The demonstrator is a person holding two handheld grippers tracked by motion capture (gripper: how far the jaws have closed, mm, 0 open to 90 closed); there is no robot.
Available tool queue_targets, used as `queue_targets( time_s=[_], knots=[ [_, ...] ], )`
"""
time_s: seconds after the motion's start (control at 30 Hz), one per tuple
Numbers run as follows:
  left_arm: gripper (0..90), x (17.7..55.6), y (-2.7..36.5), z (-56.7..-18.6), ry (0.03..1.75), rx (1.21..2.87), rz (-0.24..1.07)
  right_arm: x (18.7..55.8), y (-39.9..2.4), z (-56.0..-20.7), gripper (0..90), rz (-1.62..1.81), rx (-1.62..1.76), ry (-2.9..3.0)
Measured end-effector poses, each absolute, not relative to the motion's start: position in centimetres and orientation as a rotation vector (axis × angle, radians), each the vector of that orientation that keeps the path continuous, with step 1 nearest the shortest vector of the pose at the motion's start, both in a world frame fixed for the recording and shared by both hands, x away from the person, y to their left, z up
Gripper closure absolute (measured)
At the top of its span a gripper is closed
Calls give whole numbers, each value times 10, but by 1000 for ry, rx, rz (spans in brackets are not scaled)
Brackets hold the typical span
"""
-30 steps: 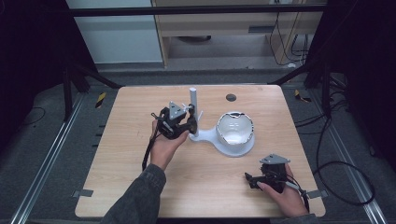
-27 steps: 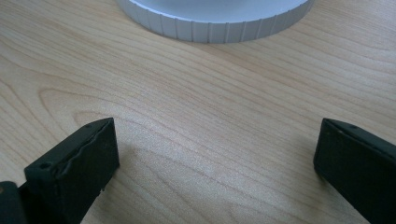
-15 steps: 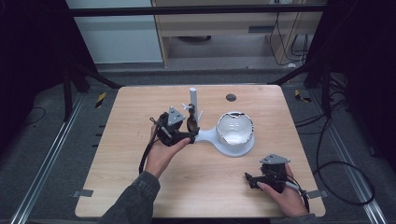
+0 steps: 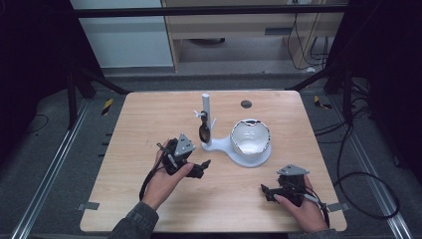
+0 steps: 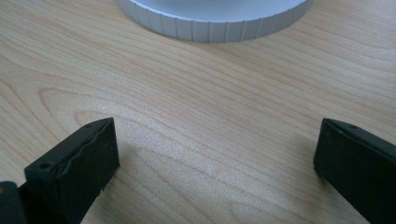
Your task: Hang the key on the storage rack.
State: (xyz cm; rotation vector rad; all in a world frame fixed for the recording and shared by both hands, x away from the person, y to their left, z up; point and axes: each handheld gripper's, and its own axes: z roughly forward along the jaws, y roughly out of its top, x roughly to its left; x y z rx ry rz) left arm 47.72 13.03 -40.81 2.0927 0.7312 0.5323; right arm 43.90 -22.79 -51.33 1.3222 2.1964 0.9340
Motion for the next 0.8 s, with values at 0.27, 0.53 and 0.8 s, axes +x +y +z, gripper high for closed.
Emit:
queue_targets(
  time_s=[0.27, 0.53, 0.8],
  knots=[
    [66, 466, 142, -418, 735, 2134, 550, 439, -228, -513, 4, 934, 1323, 2196],
    [66, 455, 155, -420, 741, 2160, 569, 439, -228, -513, 4, 934, 1323, 2196],
    [66, 448, 178, -432, 789, 2164, 581, 439, -228, -513, 4, 936, 1322, 2196]
  ],
)
